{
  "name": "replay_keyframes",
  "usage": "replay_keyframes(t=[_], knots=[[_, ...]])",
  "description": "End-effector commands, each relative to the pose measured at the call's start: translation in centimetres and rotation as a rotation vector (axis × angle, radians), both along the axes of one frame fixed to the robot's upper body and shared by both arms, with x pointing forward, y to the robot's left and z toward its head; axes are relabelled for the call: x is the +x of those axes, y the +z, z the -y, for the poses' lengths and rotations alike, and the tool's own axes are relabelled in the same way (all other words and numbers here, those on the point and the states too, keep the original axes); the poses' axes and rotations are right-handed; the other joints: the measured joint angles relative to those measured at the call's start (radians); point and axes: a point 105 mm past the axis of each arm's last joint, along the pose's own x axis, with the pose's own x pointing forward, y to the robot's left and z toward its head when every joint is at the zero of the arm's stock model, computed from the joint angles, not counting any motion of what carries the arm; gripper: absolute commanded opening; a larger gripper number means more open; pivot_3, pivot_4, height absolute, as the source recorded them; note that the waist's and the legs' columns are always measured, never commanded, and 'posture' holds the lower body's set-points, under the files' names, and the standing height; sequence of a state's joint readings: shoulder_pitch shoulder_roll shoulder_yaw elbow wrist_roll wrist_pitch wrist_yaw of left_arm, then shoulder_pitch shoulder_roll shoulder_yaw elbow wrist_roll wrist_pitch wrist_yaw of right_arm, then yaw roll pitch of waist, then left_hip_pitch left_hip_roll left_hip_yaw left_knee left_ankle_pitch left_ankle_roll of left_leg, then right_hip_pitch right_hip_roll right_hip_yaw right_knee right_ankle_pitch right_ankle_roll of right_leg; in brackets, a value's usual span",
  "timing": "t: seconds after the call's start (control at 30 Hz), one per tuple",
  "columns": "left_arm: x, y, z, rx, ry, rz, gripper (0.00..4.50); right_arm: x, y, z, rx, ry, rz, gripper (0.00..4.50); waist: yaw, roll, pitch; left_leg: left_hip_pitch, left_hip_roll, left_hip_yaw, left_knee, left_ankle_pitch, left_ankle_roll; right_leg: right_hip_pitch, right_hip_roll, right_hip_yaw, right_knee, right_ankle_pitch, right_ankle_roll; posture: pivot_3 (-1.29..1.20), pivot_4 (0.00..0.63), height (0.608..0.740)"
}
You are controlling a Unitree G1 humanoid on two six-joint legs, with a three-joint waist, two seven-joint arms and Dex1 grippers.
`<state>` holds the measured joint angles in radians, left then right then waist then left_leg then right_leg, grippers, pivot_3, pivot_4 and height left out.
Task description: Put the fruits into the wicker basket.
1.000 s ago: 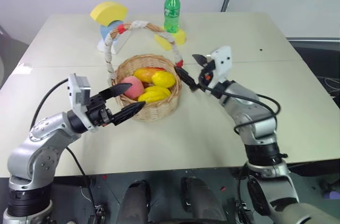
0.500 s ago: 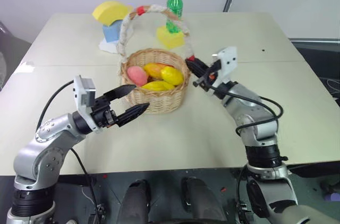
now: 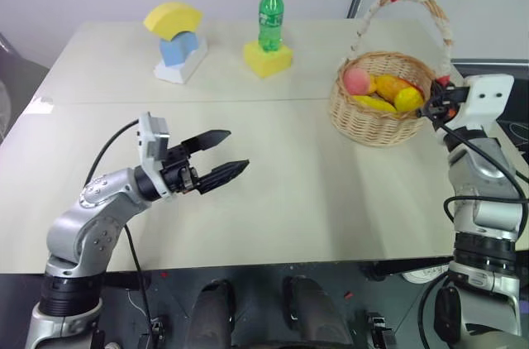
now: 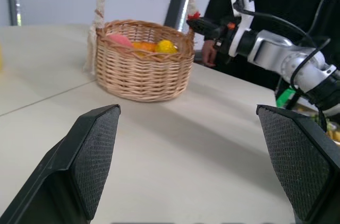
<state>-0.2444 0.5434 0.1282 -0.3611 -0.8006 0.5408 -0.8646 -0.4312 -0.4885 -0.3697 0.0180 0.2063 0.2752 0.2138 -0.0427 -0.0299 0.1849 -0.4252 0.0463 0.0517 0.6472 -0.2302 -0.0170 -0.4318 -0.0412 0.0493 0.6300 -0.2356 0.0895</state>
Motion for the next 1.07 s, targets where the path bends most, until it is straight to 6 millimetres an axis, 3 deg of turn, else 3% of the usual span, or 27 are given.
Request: replay_keyframes(t=[0.03,0.2,0.43,0.5,0.67,0.73,1.07], knots=[[0.0,0.7,0.2,-0.001,-0.012,0.044,4.41,-1.0,1.7,0.8,0.007,-0.017,0.076,0.96,-0.001,0.0,0.0,0.0,0.0,0.0,0.0,0.0,0.0,0.0,0.0,0.0,0.0,0.0,0.0,0.0,0.15,0.74],[0.7,0.6,-0.5,0.001,0.03,0.044,4.41,-2.4,1.7,1.4,-0.01,-0.031,0.073,3.36,0.001,0.0,0.0,0.0,0.0,0.0,0.0,0.0,0.0,0.0,0.0,0.0,0.0,0.0,0.001,0.0,0.15,0.74],[2.2,-1.8,-4.8,0.111,0.259,-0.016,4.41,-5.7,0.2,2.4,-0.035,0.059,0.022,3.36,0.0,0.0,0.0,0.0,0.0,-0.001,0.0,0.0,0.0,0.001,0.0,0.0,0.0,-0.001,0.001,0.0,0.15,0.74],[2.2,-2.6,-6.1,0.138,0.317,-0.032,4.41,-6.3,-0.7,1.1,-0.048,0.167,-0.021,3.36,-0.002,0.001,0.0,0.001,0.0,-0.001,0.0,0.0,0.0,0.001,0.0,0.0,0.0,-0.001,0.001,0.0,0.15,0.74],[2.0,-4.8,-10.0,0.194,0.523,-0.07,4.41,-7.7,-3.8,-6.4,-0.095,0.605,-0.165,3.36,-0.004,0.001,-0.001,0.003,0.002,0.0,-0.001,0.0,0.0,0.002,0.0,0.0,0.0,-0.001,0.0,0.0,0.15,0.74],[1.8,-5.4,-11.3,0.212,0.586,-0.078,4.41,-8.0,-4.8,-8.4,-0.084,0.71,-0.201,3.36,-0.002,0.001,-0.001,0.004,0.002,0.0,-0.001,0.0,0.0,0.002,0.0,0.0,0.0,-0.001,0.0,0.0,0.15,0.74],[-0.3,-6.9,-13.0,0.239,0.72,-0.114,4.41,-6.4,-6.5,-10.6,-0.087,0.8,-0.228,3.36,0.005,0.0,-0.001,0.001,0.002,0.0,0.0,-0.001,-0.001,0.002,-0.006,0.0,-0.004,-0.001,0.0,0.0,0.15,0.74]])
